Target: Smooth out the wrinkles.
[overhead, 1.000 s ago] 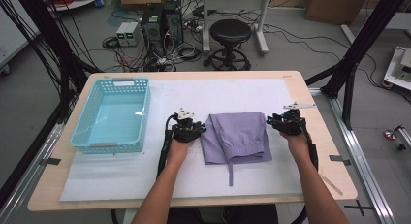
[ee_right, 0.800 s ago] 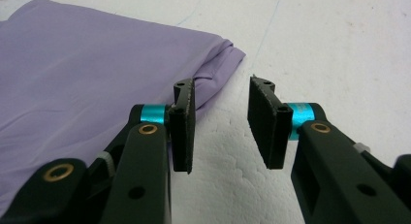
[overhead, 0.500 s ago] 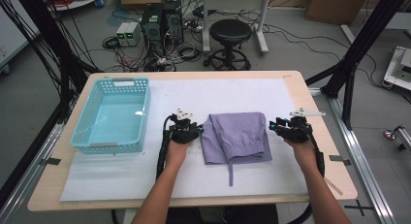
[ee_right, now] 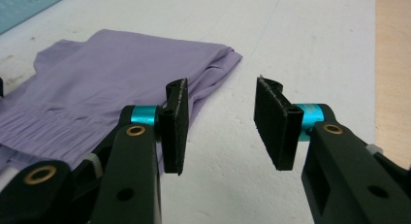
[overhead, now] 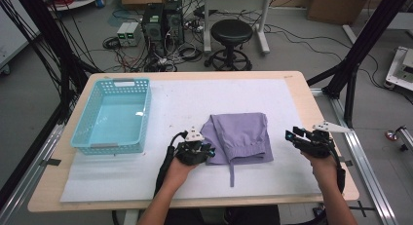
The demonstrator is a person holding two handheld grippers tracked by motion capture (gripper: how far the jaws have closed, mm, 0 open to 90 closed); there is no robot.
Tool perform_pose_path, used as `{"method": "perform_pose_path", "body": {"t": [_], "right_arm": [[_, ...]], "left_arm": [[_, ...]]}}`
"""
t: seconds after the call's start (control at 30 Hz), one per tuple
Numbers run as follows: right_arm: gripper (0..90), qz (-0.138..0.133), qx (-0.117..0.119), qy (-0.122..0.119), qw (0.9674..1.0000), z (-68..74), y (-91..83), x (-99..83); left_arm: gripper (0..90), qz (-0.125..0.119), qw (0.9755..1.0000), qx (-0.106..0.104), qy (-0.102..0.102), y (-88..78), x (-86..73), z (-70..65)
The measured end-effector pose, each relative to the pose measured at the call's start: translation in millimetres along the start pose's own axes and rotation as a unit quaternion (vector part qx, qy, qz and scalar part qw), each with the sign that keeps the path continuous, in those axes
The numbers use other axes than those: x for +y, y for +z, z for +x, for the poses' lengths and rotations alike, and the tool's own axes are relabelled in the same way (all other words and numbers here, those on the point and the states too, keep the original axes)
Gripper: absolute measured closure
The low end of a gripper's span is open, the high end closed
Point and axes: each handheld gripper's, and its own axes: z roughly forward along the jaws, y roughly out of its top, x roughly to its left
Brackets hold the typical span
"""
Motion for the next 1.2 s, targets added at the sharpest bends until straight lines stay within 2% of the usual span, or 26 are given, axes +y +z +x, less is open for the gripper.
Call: {"method": "perform_pose_path", "body": {"t": [0.07, 0.23, 0.43, 0.47, 0.53, 0.63, 0.7, 0.73, 0.77, 0.83, 0.93, 1.0, 1.03, 1.13, 1.2], "right_arm": [[56.9, -0.004, 0.002, -0.005, 1.0000, 2.8, -1.2, 0.6], [56.1, -0.004, 0.005, -0.006, 1.0000, 7.2, -2.5, 1.9], [55.9, -0.004, 0.008, -0.009, 0.9999, 9.0, -1.1, 2.3], [55.8, -0.005, 0.011, -0.008, 0.9999, 10.1, -0.7, 2.9], [55.3, -0.006, 0.020, -0.011, 0.9997, 13.7, 1.5, 4.7], [55.3, 0.005, 0.045, -0.030, 0.9985, 26.0, 9.9, 5.9], [57.9, 0.020, 0.063, -0.054, 0.9963, 38.1, 19.7, 4.8], [59.7, 0.028, 0.071, -0.068, 0.9948, 44.3, 25.0, 4.0], [62.0, 0.035, 0.077, -0.079, 0.9933, 49.6, 30.5, 3.0], [65.0, 0.048, 0.084, -0.093, 0.9910, 56.6, 40.6, 0.7], [71.0, 0.077, 0.079, -0.111, 0.9877, 59.5, 51.4, -5.0], [71.5, 0.104, 0.069, -0.126, 0.9841, 58.6, 54.7, -10.4], [71.5, 0.112, 0.068, -0.126, 0.9834, 57.7, 54.4, -12.3], [68.5, 0.114, 0.084, -0.112, 0.9835, 55.1, 48.4, -11.3], [66.6, 0.097, 0.092, -0.105, 0.9855, 53.9, 40.8, -8.1]], "left_arm": [[75.7, 0.020, 0.9997, 0.007, 0.011, 2.5, -3.4, -4.0], [83.9, 0.002, 0.9999, 0.012, 0.010, -0.6, -11.2, -10.2], [85.4, -0.001, 1.0000, 0.005, 0.004, -6.0, -15.6, -13.1], [84.0, -0.002, 1.0000, 0.009, 0.001, -7.1, -16.2, -13.0], [66.7, -0.013, 0.9997, 0.015, -0.013, -9.0, -16.9, -9.8], [60.1, -0.048, 0.9979, 0.028, -0.032, -14.1, -17.0, -3.0], [59.6, -0.072, 0.9960, 0.031, -0.043, -17.4, -15.7, 1.5], [59.4, -0.072, 0.9960, 0.031, -0.043, -17.4, -15.7, 1.5], [59.1, -0.098, 0.9933, 0.030, -0.054, -20.0, -13.8, 5.1], [58.4, -0.121, 0.9903, 0.032, -0.060, -21.0, -10.7, 8.6], [58.4, -0.133, 0.9883, 0.023, -0.072, -19.7, 1.3, 14.1], [58.6, -0.145, 0.9863, 0.018, -0.076, -17.4, 10.6, 16.2], [58.6, -0.144, 0.9864, 0.015, -0.078, -15.2, 15.6, 17.0], [58.4, -0.143, 0.9867, 0.011, -0.077, -9.2, 24.8, 18.3], [58.2, -0.137, 0.9878, 0.004, -0.074, 3.5, 37.0, 17.5]]}}
